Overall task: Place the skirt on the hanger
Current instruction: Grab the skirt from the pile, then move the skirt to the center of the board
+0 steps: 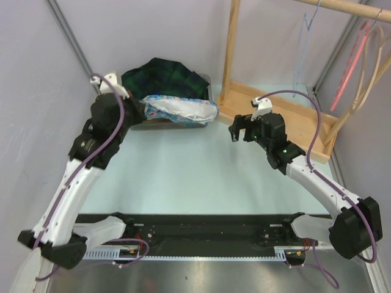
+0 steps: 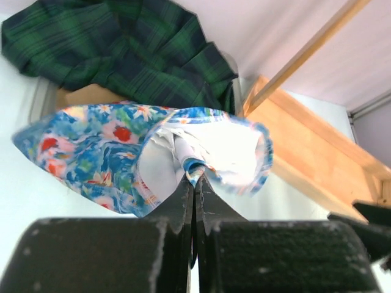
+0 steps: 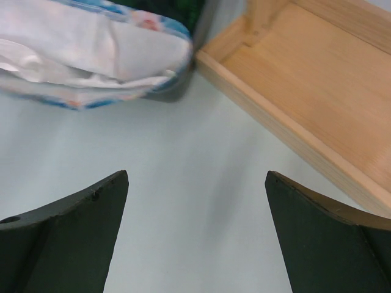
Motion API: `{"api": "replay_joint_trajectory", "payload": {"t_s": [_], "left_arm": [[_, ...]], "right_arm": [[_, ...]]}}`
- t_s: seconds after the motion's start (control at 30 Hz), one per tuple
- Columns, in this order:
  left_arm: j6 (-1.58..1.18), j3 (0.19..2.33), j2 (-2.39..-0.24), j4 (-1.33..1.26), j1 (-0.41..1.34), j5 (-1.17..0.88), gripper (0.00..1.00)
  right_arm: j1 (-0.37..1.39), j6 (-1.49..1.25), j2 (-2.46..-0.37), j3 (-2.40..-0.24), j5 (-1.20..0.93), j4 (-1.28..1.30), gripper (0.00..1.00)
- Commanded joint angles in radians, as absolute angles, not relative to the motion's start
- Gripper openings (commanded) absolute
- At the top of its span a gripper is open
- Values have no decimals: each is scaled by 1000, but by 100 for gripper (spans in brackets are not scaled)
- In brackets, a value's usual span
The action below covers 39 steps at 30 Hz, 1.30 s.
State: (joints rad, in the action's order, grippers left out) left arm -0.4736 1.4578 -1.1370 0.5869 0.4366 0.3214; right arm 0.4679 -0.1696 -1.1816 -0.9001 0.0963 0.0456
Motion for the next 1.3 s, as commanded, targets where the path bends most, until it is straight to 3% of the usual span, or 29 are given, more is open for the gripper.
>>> {"api": "replay_joint_trajectory", "payload": {"t_s": [0.0,0.17,0.33,0.5,0.67,0.83,1.1,1.27], "left_arm": [[-463,1387,-961,627,440,307,0],[-505,1292,-803,698,440,244,0],[-604,989,-606,661,440,91,0],[-670,833,-539,716,440,14,0],[-676,825,-519,811,440,49,0],[-687,801,-489,833,440,51,0],[-678,865,-472,903,440,67,0],[-680,902,-485,965,440,92,0]], "right_arm": [[549,-94,-1236,-960,-83,-97,100],[632,-130,-1357,-996,-31,-124,100],[663,-225,-1372,-936,127,-141,100],[655,-209,-1362,-844,109,-178,100],[695,-205,-1417,-833,100,-137,97],[695,-255,-1512,-816,95,-259,95],[677,-154,-1808,-977,141,-477,92],[617,-182,-1910,-1049,54,-558,96]]}}
